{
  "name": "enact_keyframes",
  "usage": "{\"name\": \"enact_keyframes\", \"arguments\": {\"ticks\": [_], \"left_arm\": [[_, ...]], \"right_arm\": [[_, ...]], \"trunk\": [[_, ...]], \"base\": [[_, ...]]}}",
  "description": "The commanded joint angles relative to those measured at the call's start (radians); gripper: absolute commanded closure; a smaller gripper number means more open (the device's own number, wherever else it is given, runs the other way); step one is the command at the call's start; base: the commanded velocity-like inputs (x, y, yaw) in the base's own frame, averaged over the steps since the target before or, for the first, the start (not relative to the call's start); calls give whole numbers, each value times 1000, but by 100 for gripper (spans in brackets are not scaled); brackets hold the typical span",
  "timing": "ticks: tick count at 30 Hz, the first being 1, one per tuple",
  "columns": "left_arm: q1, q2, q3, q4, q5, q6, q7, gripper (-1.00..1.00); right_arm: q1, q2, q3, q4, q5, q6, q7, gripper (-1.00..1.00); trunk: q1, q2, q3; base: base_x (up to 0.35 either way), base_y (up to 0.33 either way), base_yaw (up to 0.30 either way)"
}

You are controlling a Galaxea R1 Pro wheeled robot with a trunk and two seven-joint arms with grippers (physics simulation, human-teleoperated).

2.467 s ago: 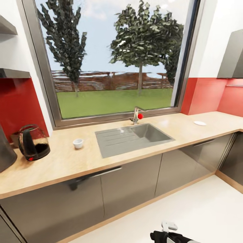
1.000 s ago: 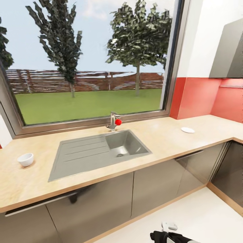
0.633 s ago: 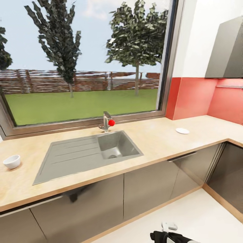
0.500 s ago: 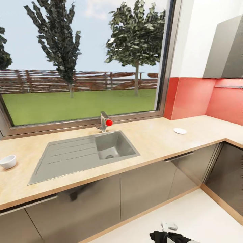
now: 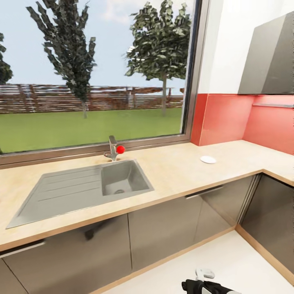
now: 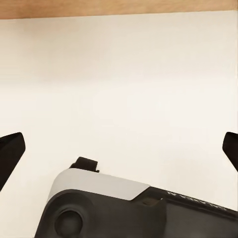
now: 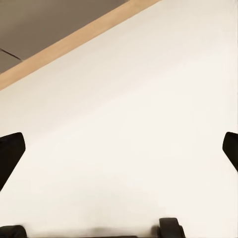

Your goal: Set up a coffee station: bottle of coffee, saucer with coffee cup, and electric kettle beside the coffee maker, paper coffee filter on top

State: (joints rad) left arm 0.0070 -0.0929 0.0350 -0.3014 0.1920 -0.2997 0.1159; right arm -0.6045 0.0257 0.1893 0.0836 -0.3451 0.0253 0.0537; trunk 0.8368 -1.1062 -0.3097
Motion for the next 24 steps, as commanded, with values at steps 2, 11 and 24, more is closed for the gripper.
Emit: {"name": "enact_keyframes", "arguments": {"ticks": [2, 11, 24], "left_arm": [[1, -1, 3, -2, 2, -1, 1, -100], [1, -1, 3, -2, 2, -1, 1, -100], [1, -1, 3, -2, 3, -1, 1, -100]], "right_arm": [[-1, 0, 9, 2, -11, 1, 5, -100], [-1, 0, 9, 2, -11, 1, 5, -100], [-1, 0, 9, 2, -11, 1, 5, -100]], "trunk": [[0, -1, -1], [0, -1, -1], [0, -1, -1]], "base": [[101, -297, 0], [114, -300, 0], [133, -306, 0]]}}
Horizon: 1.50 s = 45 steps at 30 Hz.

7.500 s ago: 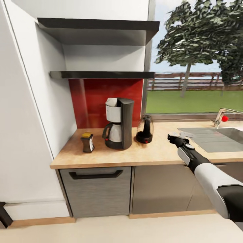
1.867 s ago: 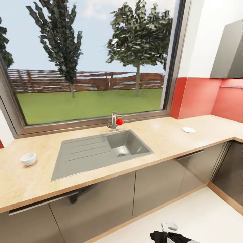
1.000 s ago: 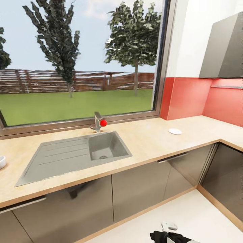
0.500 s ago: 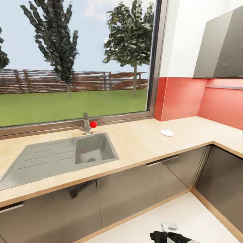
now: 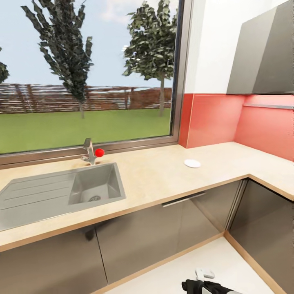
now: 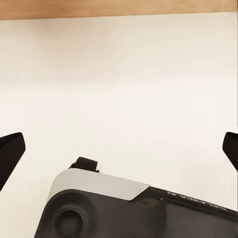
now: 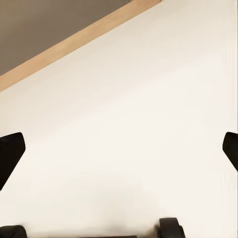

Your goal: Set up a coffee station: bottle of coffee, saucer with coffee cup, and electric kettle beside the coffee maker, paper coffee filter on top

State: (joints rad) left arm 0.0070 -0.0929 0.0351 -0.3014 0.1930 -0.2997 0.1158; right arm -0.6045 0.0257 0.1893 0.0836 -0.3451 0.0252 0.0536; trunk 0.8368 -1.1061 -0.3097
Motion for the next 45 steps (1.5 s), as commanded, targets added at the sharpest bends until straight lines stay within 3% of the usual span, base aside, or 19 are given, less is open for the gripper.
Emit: {"name": "enact_keyframes", "arguments": {"ticks": [1, 6, 10, 13, 14, 16, 22, 45], "left_arm": [[1, -1, 3, -2, 1, -1, 1, -100], [1, -1, 3, -2, 1, -1, 1, -100], [1, -1, 3, -2, 1, -1, 1, -100], [1, -1, 3, -1, 0, -1, 1, -100], [1, -1, 3, 0, 0, -1, 1, -100], [1, -1, 3, 0, 0, -1, 1, -100], [1, -1, 2, 3, 0, 0, 1, -100], [1, -14, 0, 6, 2, 0, 1, -100]], "right_arm": [[-1, 1, 9, 2, -11, 1, 5, -100], [22, -2, 9, 5, -9, 8, 9, -100], [175, -31, 9, 4, 17, 1, 13, -100], [297, -45, 9, 4, 107, -5, 14, -100], [354, -58, 9, 4, 184, -32, 14, -100], [378, -62, 9, 3, 229, -73, 13, -100], [394, -59, 8, -2, 267, -110, 6, -100], [394, -58, 7, -7, 271, -129, 8, -100]], "trunk": [[0, -1, -1], [0, -1, -1], [0, -1, -1], [0, -1, -1], [0, -1, -1], [0, -1, -1], [0, -1, -1], [0, -1, -1]], "base": [[111, -307, 0], [105, -307, 0], [100, -307, 0], [100, -307, 0], [99, -307, 0], [99, -307, 0], [98, -306, 0], [72, -306, 0]]}}
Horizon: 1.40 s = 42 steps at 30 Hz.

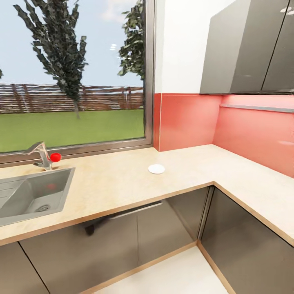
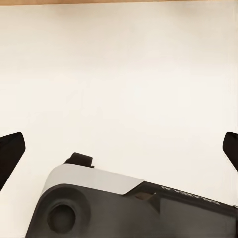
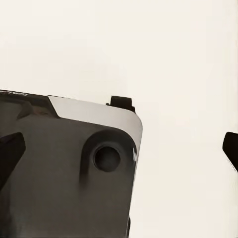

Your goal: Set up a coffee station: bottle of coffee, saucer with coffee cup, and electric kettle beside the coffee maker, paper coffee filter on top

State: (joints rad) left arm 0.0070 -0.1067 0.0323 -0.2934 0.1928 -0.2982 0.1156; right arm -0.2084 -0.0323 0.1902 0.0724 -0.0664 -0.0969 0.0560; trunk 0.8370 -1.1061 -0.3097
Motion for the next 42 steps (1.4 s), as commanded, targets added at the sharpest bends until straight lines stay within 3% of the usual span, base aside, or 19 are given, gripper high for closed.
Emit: {"name": "enact_keyframes", "arguments": {"ticks": [1, 14, 23, 37, 42], "left_arm": [[1, -1, 3, -2, 2, -1, 1, -100], [1, -1, 3, -3, 1, -2, 1, -100], [1, -1, 3, -3, 1, -2, 1, -100], [1, 1, 3, -10, -1, -3, -3, -100], [1, 10, 0, -139, -2, -4, -20, -100]], "right_arm": [[-2, 0, 6, 4, -7, -7, 5, -100], [-2, 0, 9, 4, -6, -30, 6, -100], [-2, 0, 6, 4, -7, -31, 5, -100], [-2, -1, 4, 2, -8, -37, 6, -100], [-2, 0, 3, 0, -9, -89, 8, -100]], "trunk": [[0, -1, -1], [0, -1, -1], [0, -1, -4], [-54, 97, 39], [-61, 111, 46]], "base": [[1, -306, 0], [0, -302, 0], [0, -43, 77], [0, 0, 5], [0, 0, 0]]}}
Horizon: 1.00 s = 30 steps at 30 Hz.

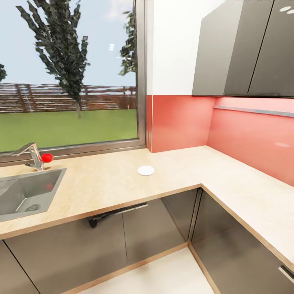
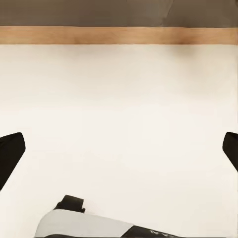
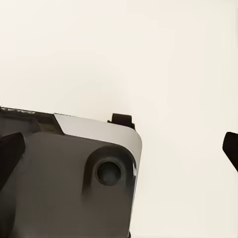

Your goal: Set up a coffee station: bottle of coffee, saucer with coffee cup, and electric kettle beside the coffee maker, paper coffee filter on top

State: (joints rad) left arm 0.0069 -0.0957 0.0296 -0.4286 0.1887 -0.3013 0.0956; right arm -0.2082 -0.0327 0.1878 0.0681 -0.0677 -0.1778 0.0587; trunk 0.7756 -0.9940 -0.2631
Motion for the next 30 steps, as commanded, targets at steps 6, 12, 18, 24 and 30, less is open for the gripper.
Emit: {"name": "enact_keyframes", "arguments": {"ticks": [6, 12, 18, 24, 30], "left_arm": [[1, 32, -11, -113, -6, 0, -96, -100], [1, 73, -11, -230, -7, 4, -181, -100], [0, 112, -11, -541, -4, 15, -243, -100], [0, 109, -13, -926, 0, 306, -251, -100], [-4, 104, -13, -1206, 3, 572, -253, -100]], "right_arm": [[-2, 0, 9, -159, -7, -16, 10, -100], [-2, 0, 9, -251, -6, -16, 11, -100], [-2, 3, 10, -563, -7, -15, 13, -100], [-2, 4, 10, -977, -18, 52, 11, -100], [-2, 5, 10, -1447, -26, 406, 10, -100]], "trunk": [[0, -1, -1], [-11, 20, 8], [-34, 62, 27], [-57, 104, 46], [-80, 146, 65]], "base": [[0, 0, 0], [0, 0, 0], [0, 0, 0], [0, 0, 0], [0, 0, 0]]}}
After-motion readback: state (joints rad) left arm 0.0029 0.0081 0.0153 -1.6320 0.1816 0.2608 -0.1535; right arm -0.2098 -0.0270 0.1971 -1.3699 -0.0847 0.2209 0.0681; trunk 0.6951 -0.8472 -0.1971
